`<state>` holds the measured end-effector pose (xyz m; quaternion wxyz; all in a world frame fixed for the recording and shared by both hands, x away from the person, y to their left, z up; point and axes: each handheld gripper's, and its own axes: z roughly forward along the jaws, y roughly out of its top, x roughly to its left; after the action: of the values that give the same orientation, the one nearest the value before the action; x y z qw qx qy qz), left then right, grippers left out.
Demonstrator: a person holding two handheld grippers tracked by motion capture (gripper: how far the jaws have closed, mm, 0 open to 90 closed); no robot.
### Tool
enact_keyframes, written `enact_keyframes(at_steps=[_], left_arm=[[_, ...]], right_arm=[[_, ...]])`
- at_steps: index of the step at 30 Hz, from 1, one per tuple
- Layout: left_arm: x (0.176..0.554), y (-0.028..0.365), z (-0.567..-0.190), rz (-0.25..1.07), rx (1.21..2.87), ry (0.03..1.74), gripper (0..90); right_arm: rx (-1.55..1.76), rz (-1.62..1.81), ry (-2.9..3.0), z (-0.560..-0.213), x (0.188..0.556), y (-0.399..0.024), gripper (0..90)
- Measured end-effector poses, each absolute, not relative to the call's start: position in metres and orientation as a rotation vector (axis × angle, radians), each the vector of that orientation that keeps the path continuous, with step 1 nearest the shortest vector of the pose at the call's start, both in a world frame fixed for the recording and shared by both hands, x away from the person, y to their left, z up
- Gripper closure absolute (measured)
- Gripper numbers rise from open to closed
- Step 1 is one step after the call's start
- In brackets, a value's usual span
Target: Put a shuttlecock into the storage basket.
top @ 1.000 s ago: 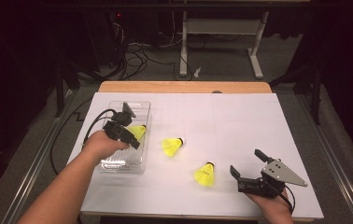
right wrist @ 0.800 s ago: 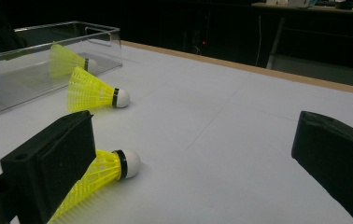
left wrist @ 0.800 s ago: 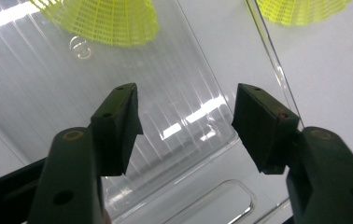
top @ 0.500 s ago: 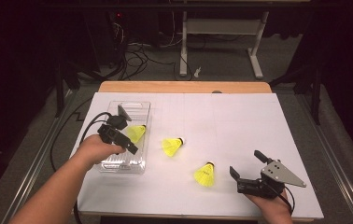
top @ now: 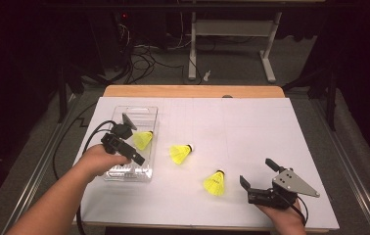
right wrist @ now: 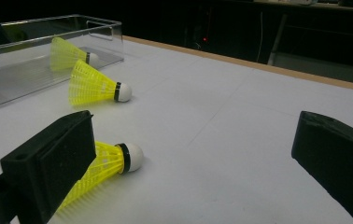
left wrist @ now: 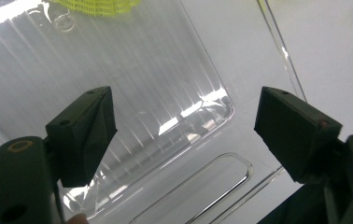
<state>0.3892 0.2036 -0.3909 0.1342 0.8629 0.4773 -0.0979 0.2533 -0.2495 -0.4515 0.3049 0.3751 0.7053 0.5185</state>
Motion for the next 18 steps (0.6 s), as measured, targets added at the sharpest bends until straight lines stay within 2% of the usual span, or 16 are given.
enact_keyframes(at_steps=[14,18], left_arm=[[0.3860,0.2064,-0.3849,-0.305,2.494,1.399,14.3],[0.3864,0.2066,-0.3826,-0.323,2.506,1.398,7.6]], right_arm=[[0.992,1.375,1.865,-0.4512,0.2529,-0.2492,0.2],[1.003,1.378,1.864,-0.4517,0.2530,-0.2491,0.2]])
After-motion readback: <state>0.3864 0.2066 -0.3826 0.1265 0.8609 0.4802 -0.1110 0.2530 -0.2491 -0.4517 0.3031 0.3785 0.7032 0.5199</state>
